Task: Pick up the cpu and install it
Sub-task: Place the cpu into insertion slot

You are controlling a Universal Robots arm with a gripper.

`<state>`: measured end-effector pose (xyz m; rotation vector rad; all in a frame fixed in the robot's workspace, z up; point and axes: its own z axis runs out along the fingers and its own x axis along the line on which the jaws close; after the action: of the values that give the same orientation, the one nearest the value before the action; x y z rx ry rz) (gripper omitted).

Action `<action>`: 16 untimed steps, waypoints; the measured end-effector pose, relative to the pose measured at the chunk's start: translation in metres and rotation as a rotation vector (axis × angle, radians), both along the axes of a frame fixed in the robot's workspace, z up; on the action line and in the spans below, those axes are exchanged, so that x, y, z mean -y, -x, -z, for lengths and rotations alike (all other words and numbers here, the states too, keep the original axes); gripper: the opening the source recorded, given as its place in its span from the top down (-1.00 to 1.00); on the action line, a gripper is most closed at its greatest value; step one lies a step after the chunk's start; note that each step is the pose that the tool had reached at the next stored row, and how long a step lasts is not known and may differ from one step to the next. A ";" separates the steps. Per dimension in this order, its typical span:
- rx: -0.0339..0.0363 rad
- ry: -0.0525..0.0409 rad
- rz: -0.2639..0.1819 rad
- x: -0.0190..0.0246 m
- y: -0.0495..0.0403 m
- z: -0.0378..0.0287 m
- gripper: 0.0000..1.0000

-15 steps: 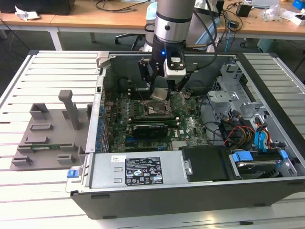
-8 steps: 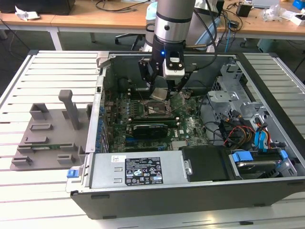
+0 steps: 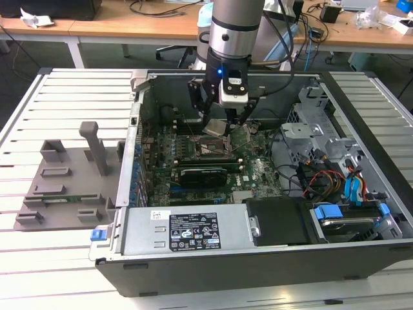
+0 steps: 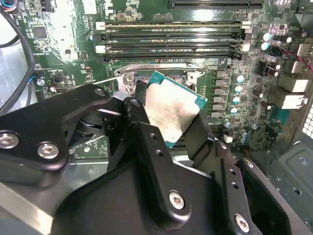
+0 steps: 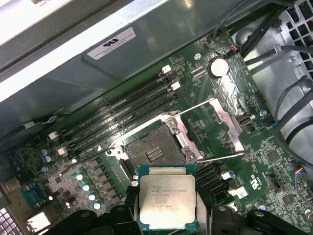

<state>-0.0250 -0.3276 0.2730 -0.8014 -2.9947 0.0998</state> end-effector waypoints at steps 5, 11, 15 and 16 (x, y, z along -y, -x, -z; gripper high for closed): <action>0.0000 0.0010 0.027 0.0000 0.0000 0.0002 -0.09; -0.0001 0.0022 0.057 0.0000 0.0000 0.0004 -0.09; 0.0000 0.0029 0.080 0.0000 0.0000 0.0006 -0.09; 0.0000 0.0035 0.090 0.0000 0.0000 0.0007 -0.09</action>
<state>-0.0250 -0.3276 0.2724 -0.9351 -2.9535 0.1021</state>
